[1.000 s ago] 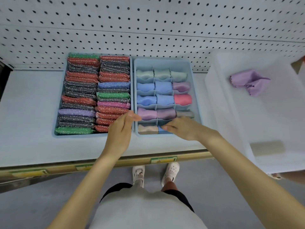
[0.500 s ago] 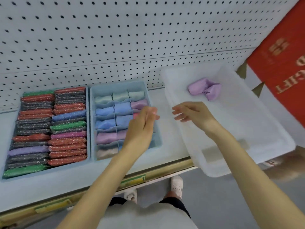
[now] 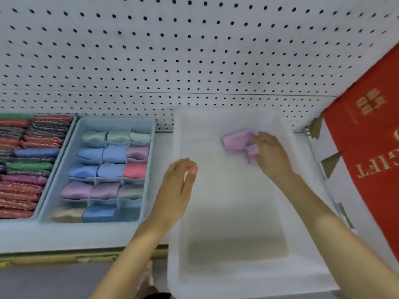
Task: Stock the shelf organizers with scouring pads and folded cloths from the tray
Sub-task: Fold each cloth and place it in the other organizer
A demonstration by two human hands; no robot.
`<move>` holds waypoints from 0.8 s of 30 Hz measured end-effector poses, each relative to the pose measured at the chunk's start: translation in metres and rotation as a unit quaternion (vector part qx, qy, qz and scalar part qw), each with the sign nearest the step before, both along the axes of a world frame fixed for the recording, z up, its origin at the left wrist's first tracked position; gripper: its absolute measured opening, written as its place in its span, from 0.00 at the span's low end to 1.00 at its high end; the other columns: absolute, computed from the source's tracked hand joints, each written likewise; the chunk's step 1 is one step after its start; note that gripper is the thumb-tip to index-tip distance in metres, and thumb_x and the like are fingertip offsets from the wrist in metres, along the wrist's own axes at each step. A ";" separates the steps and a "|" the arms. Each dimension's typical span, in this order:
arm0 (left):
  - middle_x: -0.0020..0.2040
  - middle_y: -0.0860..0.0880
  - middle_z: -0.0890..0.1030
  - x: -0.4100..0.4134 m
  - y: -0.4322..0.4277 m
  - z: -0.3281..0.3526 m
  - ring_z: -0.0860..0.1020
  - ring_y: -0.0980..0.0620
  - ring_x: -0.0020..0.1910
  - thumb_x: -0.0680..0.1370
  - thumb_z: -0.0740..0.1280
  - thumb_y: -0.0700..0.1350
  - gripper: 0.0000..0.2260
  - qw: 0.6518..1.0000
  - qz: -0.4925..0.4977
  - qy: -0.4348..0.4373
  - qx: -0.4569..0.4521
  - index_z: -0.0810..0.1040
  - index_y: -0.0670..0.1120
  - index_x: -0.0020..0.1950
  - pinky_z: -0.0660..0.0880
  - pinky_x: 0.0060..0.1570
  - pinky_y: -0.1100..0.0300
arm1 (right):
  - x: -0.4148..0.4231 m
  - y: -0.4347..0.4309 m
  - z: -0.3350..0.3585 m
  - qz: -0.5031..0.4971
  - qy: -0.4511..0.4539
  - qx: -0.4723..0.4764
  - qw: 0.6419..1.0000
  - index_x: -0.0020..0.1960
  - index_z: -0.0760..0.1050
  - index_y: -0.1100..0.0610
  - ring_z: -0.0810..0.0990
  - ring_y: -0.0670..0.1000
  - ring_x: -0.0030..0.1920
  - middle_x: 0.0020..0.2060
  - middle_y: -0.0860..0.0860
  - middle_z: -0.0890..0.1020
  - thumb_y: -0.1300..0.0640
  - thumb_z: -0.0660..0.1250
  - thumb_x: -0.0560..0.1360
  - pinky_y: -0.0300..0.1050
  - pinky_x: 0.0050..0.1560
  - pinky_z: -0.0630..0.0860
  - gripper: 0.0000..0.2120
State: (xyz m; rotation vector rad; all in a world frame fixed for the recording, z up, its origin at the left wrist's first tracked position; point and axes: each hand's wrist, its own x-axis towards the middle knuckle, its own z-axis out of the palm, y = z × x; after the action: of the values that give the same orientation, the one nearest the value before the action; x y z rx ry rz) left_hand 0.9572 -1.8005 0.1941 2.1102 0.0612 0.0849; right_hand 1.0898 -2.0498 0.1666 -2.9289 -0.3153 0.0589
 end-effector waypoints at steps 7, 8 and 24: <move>0.53 0.71 0.69 0.000 -0.005 0.000 0.65 0.69 0.63 0.80 0.50 0.56 0.21 0.998 0.003 0.000 0.057 0.79 0.46 0.54 0.61 0.71 0.51 | 0.047 0.001 -0.007 0.140 0.030 -0.266 0.953 0.64 0.72 0.56 0.72 0.56 0.59 0.58 0.52 0.77 0.56 0.65 0.74 0.46 0.57 0.63 0.18; 0.54 0.70 0.70 0.000 -0.005 0.000 0.64 0.71 0.63 0.80 0.50 0.56 0.21 0.998 0.005 0.004 0.055 0.79 0.47 0.54 0.59 0.72 0.49 | 0.048 -0.002 -0.007 0.141 0.026 -0.279 0.950 0.62 0.74 0.54 0.73 0.55 0.58 0.56 0.51 0.79 0.57 0.64 0.75 0.46 0.57 0.64 0.15; 0.56 0.56 0.79 0.046 -0.029 0.130 0.76 0.61 0.59 0.66 0.78 0.46 0.22 0.980 -0.014 -0.068 -0.186 0.72 0.53 0.55 0.72 0.57 0.65 | -0.042 0.045 0.190 0.043 0.153 0.627 0.762 0.46 0.77 0.59 0.81 0.52 0.44 0.42 0.55 0.84 0.66 0.62 0.77 0.42 0.47 0.78 0.06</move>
State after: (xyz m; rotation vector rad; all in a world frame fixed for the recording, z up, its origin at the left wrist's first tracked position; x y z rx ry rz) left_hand 1.0030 -1.8292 0.3246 1.7262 -0.0333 0.1858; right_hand 1.0479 -2.0051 0.3562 -1.5210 -0.2686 0.2296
